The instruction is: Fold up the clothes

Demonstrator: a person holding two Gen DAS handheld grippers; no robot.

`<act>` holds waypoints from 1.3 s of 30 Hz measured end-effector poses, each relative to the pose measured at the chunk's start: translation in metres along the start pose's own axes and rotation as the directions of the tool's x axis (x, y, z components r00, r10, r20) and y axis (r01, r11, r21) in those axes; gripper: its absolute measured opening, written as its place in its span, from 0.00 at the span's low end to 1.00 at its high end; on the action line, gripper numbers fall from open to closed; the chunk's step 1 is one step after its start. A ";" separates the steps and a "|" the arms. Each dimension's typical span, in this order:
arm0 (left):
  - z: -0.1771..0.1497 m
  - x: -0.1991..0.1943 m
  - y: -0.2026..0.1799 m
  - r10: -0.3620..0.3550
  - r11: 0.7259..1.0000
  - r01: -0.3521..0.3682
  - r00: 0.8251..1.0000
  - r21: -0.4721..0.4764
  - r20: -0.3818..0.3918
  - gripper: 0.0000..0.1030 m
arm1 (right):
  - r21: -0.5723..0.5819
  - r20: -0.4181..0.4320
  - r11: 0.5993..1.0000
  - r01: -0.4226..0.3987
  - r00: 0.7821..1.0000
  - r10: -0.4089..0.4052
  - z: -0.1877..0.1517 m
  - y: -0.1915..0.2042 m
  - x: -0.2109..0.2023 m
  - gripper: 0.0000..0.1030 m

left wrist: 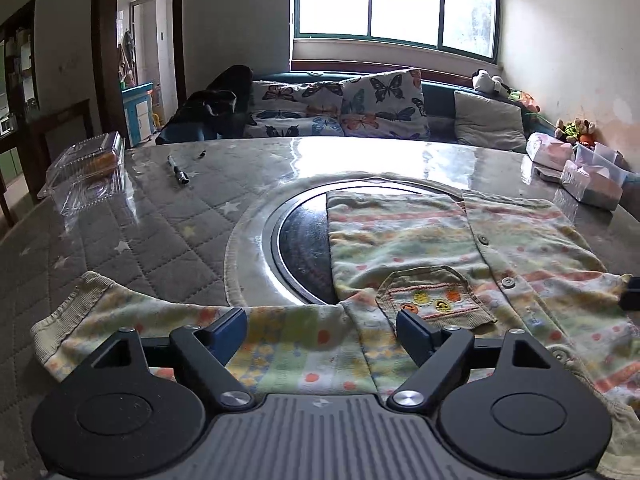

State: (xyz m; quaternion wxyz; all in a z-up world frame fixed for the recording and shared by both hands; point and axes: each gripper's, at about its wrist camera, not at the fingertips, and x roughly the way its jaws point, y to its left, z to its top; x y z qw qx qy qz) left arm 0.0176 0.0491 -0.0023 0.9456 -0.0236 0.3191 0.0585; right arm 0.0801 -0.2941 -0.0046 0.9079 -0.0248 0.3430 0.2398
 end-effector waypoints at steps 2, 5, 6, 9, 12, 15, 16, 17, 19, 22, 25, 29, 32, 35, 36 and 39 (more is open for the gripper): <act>0.001 -0.002 -0.002 -0.003 1.000 0.003 1.000 0.001 0.003 0.82 | 0.030 -0.010 0.999 0.017 1.000 -0.017 -0.004 -0.012 0.006 0.46; 0.002 -0.004 -0.003 -0.002 1.000 0.002 1.000 0.010 0.003 0.83 | 0.061 -0.001 0.998 0.021 1.000 -0.021 -0.009 -0.023 0.002 0.47; 0.002 -0.004 -0.004 -0.001 1.000 0.001 1.000 0.012 0.001 0.84 | 0.068 0.005 0.997 0.033 0.999 -0.033 -0.010 -0.026 -0.001 0.47; 0.004 -0.004 -0.007 -0.014 1.000 0.014 1.000 0.010 0.001 0.85 | 0.090 0.002 0.994 0.066 0.998 -0.066 -0.016 -0.039 -0.007 0.47; 0.007 -0.004 -0.011 -0.032 0.999 0.032 0.999 0.008 0.004 0.86 | 0.118 0.012 0.987 0.107 0.994 -0.109 -0.021 -0.052 -0.017 0.47; 0.010 -0.007 -0.017 -0.052 0.998 0.052 0.999 0.021 0.011 0.90 | 0.151 0.020 0.975 0.163 0.986 -0.168 -0.026 -0.068 -0.031 0.47; 0.010 -0.007 -0.019 -0.056 0.998 0.056 0.998 0.023 0.011 0.91 | 0.162 0.022 0.970 0.184 0.981 -0.190 -0.029 -0.073 -0.036 0.47; 0.011 -0.007 -0.020 -0.060 0.998 0.060 0.998 0.024 0.010 0.91 | 0.171 0.024 0.964 0.205 0.977 -0.212 -0.031 -0.079 -0.041 0.48; 0.012 -0.008 -0.023 -0.068 0.997 0.067 0.998 0.027 0.010 0.91 | 0.182 0.016 0.948 0.260 0.964 -0.267 -0.037 -0.090 -0.049 0.52; 0.012 -0.008 -0.028 -0.080 0.996 0.080 0.997 0.029 0.009 0.96 | 0.204 -0.005 0.913 0.354 0.933 -0.361 -0.048 -0.109 -0.061 0.52; 0.012 -0.008 -0.034 -0.090 0.995 0.090 0.996 0.032 0.001 1.00 | 0.226 -0.016 0.885 0.408 0.910 -0.415 -0.058 -0.123 -0.071 0.55; 0.013 -0.010 -0.044 -0.107 0.993 0.108 0.994 0.042 -0.005 1.00 | 0.250 0.005 0.866 0.433 0.894 -0.448 -0.062 -0.130 -0.082 0.56; 0.014 -0.010 -0.052 -0.118 0.991 0.118 0.993 0.055 -0.011 1.00 | 0.252 -0.003 0.856 0.450 0.885 -0.465 -0.062 -0.135 -0.081 0.56; 0.014 -0.011 -0.060 -0.124 0.989 0.125 0.992 0.073 -0.015 1.00 | 0.264 -0.012 0.844 0.467 0.876 -0.482 -0.062 -0.141 -0.079 0.56; 0.014 -0.011 -0.062 -0.127 0.989 0.128 0.992 0.077 -0.016 1.00 | 0.265 -0.015 0.839 0.475 0.872 -0.489 -0.063 -0.142 -0.079 0.56; 0.014 -0.011 -0.066 -0.135 0.987 0.136 0.991 0.083 -0.022 1.00 | 0.267 -0.023 0.839 0.475 0.873 -0.487 -0.066 -0.144 -0.078 0.56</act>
